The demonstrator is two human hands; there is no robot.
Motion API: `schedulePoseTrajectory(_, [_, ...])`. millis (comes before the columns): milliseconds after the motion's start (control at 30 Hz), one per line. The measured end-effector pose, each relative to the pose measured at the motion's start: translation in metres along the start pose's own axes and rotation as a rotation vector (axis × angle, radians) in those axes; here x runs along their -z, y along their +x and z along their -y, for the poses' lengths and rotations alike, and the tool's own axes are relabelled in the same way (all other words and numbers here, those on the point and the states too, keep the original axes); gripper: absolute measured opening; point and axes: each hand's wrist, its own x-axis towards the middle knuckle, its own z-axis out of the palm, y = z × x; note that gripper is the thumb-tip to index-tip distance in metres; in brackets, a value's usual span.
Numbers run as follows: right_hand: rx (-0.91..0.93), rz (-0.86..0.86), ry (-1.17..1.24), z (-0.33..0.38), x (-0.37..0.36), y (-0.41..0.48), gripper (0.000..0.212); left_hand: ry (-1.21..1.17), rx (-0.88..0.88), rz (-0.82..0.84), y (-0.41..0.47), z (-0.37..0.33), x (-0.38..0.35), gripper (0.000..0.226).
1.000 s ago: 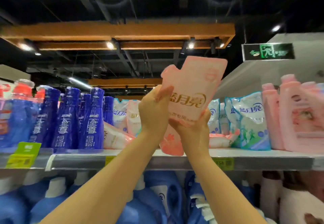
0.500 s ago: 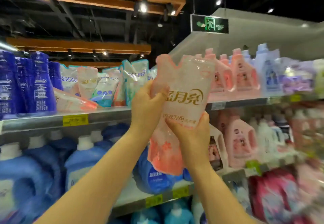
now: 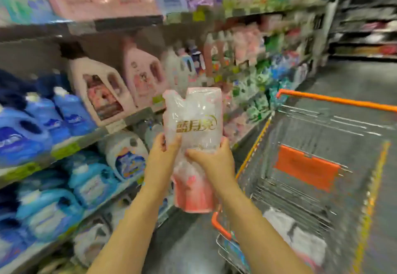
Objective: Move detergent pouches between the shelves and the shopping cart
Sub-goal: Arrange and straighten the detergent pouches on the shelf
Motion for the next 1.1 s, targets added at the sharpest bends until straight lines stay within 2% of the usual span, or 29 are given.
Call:
schedulePoseTrajectory(67, [-0.133, -0.103, -0.066, -0.027, 0.062, 0.008, 0.072, 0.124, 0.158, 0.187, -0.019, 0.034, -0.065, 0.046])
schedulePoseTrajectory(167, [-0.299, -0.254, -0.099, -0.075, 0.138, 0.013, 0.072, 0.166, 0.298, 0.372, -0.049, 0.072, -0.145, 0.044])
schedulePoseTrajectory(300, [-0.459, -0.38, -0.074, -0.139, 0.203, 0.017, 0.079, 0.114, 0.469, 0.556, -0.067, 0.136, -0.219, 0.069])
schedulePoseTrajectory(333, [-0.498, -0.397, -0.068, -0.153, 0.214, 0.018, 0.081, 0.122, 0.513, 0.58, -0.068, 0.149, -0.234, 0.064])
schedulePoseTrajectory(400, [-0.579, -0.402, -0.059, -0.176, 0.23, 0.023, 0.077, 0.173, 0.591, 0.59, -0.068, 0.167, -0.261, 0.038])
schedulePoseTrajectory(500, [-0.699, -0.379, -0.044, -0.209, 0.249, 0.037, 0.073, 0.266, 0.658, 0.573, -0.062, 0.197, -0.289, 0.04])
schedulePoseTrajectory(600, [-0.795, -0.325, 0.056, -0.244, 0.254, 0.058, 0.068, 0.296, 0.718, 0.57, -0.046, 0.223, -0.305, 0.018])
schedulePoseTrajectory(700, [-0.939, -0.328, 0.133, -0.281, 0.242, 0.087, 0.069, 0.386, 0.818, 0.571, -0.016, 0.259, -0.316, 0.042])
schedulePoseTrajectory(733, [-0.976, -0.328, 0.138, -0.295, 0.235, 0.1, 0.072, 0.421, 0.85, 0.575, -0.006, 0.275, -0.319, 0.044])
schedulePoseTrajectory(867, [-1.121, -0.337, 0.207, -0.373, 0.203, 0.139, 0.094, 0.662, 0.94, 0.652, 0.029, 0.328, -0.327, 0.029])
schedulePoseTrajectory(900, [-1.146, -0.335, 0.239, -0.384, 0.196, 0.145, 0.084, 0.701, 0.948, 0.676, 0.035, 0.34, -0.328, 0.029])
schedulePoseTrajectory(967, [-1.161, -0.307, 0.275, -0.396, 0.186, 0.154, 0.046, 0.775, 0.969, 0.714, 0.043, 0.366, -0.333, 0.031])
schedulePoseTrajectory(1100, [-1.184, -0.241, 0.245, -0.416, 0.174, 0.171, 0.044, 0.81, 1.068, 0.699, 0.041, 0.443, -0.332, 0.034])
